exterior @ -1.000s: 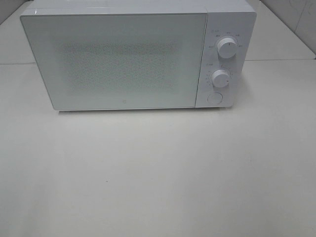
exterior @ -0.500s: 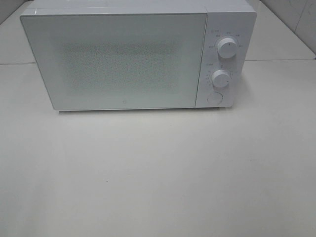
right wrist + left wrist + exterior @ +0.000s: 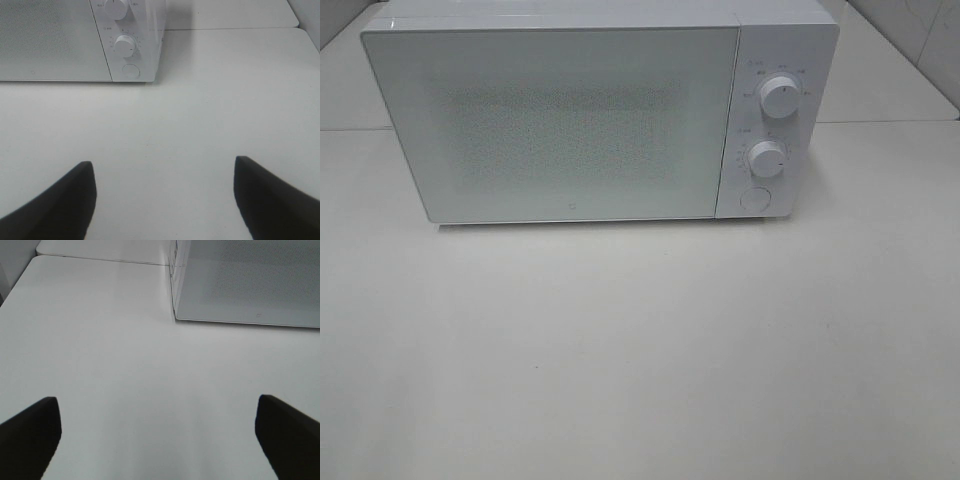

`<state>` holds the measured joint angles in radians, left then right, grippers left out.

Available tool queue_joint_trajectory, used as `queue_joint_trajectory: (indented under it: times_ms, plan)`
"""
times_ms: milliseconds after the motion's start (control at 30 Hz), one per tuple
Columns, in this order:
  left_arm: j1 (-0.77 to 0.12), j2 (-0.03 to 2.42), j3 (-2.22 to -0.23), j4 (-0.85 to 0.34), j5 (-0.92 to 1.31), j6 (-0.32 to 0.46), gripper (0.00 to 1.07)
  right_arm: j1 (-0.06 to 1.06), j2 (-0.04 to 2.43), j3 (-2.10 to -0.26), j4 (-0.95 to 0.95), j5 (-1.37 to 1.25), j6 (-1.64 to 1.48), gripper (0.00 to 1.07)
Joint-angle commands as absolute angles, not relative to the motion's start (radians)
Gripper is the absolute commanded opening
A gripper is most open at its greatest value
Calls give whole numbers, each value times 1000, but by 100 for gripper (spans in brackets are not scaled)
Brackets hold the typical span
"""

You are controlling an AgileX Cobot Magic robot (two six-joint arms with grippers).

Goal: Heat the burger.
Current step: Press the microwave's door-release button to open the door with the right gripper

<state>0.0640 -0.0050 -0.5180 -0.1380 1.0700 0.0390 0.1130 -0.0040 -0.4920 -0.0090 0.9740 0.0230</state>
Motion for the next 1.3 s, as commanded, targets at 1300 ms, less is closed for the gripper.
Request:
queue_joint_trajectory:
  times_ms: [1300]
  plan:
    - [66, -17, -514, -143, 1068, 38, 98, 106, 356, -556, -19, 535, -9, 76]
